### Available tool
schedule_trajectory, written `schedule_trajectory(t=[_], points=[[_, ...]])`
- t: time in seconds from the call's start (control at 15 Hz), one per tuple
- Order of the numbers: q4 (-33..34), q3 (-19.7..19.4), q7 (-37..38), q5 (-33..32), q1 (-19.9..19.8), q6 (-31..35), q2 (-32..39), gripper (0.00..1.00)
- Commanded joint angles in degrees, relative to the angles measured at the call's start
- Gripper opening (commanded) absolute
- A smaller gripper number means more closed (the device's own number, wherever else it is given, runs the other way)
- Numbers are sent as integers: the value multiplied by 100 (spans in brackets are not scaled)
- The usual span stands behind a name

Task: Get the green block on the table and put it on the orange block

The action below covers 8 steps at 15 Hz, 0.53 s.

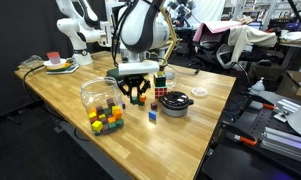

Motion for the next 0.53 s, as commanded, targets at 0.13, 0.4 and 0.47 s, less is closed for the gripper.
schedule_trajectory(t=[0.13,0.4,0.47], points=[[-478,-38,-355,-175,-83,-360,-828,7],[-412,-161,-267,-461,-77,-638,-908,7],[-360,-187,-268,-519,-91,-669,-844,7]])
